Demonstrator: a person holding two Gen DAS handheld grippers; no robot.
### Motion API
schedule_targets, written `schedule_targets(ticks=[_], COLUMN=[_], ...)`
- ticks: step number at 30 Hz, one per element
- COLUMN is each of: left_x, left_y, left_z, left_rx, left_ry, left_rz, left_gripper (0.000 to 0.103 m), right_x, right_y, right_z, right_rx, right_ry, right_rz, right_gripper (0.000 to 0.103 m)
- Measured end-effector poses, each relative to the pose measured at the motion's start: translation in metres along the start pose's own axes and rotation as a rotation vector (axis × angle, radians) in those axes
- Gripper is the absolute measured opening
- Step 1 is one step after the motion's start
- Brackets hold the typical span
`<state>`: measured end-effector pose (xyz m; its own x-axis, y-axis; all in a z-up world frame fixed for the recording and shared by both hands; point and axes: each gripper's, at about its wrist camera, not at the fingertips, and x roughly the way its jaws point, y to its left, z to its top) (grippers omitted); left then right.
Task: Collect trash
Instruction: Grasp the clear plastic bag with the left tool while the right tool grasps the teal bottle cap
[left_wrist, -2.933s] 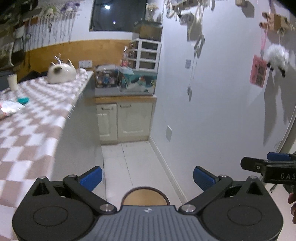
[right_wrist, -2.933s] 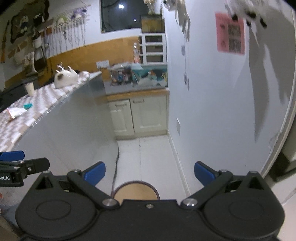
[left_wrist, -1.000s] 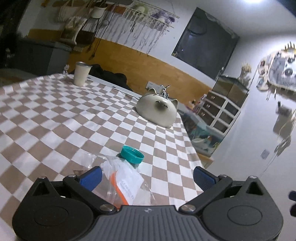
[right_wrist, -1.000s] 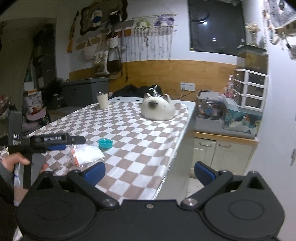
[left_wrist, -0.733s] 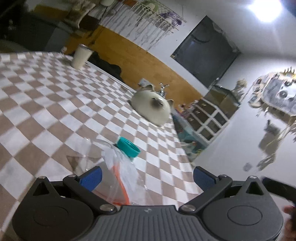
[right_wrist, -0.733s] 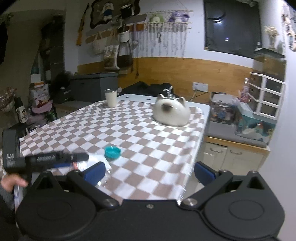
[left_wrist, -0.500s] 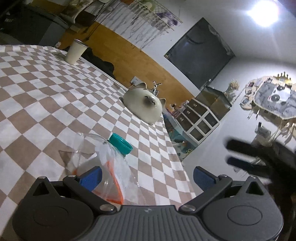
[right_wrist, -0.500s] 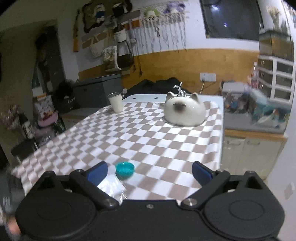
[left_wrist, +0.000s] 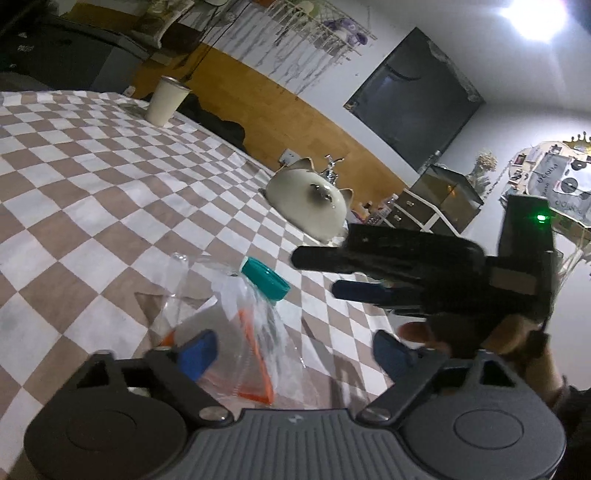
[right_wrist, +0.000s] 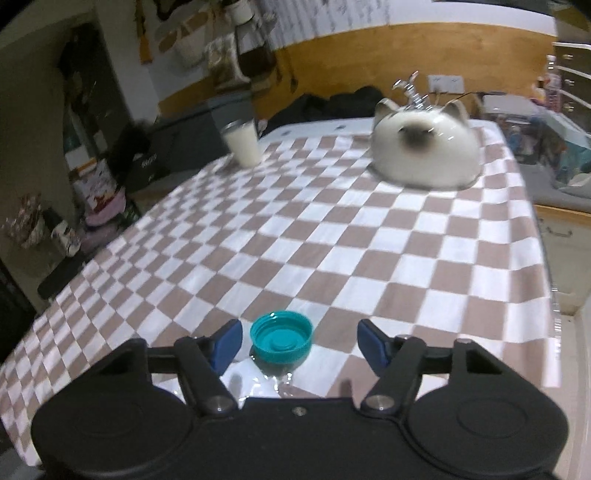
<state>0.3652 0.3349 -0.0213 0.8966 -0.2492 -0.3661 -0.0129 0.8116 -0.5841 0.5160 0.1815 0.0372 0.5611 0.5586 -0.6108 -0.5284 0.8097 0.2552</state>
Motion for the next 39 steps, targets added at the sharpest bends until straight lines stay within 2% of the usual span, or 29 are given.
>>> schedule_targets(ticks=[4,6,7,8,9,12,19,25,39], left_x=[0.003,0.002,0.002,0.002,0.002,0.003,0.004,0.003,-0.011], left_y=[-0.001,0.001,0.002,0.003,0.005,0.006,0.001,0.0,-0.013], left_z=[0.0,0.0,0.0,0.001,0.001,0.001,-0.001,-0.001,0.001], left_rx=[0.016,0.012,0.008,0.004,0.001,0.002,0.028,0.031,0.087], left_ry=[0.006,0.005,0.003,0.003,0.004,0.011,0.017,0.009,-0.065], left_rz=[0.04,0.049,0.053,0.057,0.063,0.094,0.089,0.085,0.141], left_gripper=[0.064,0.059,0.053,0.05,0.043,0.023,0.021,0.018,0.013], right_x=[0.021,0.03,0.034,0.037,0.038,0.036,0.005,-0.027,-0.114], right_y=[0.004,0.005,0.005,0.006,0.006,0.005,-0.004,-0.018,-0.02], right_z=[-0.002,-0.002,-0.003,-0.004,-0.005,-0.01,-0.024,-0.046,-0.123], right_rx=[-0.008,-0.005,-0.004,-0.005,-0.008,-0.007,-0.028,-0.031,-0.118], right_ry=[0.028,0.04,0.046,0.051,0.054,0.037,-0.007,-0.005,0.03], right_rz=[0.01,0.021,0.026,0.026,0.027,0.028,-0.003,-0.03,-0.001], right_gripper=[0.064,0.062,0.06,0.054,0.048,0.048,0.047,0.047,0.048])
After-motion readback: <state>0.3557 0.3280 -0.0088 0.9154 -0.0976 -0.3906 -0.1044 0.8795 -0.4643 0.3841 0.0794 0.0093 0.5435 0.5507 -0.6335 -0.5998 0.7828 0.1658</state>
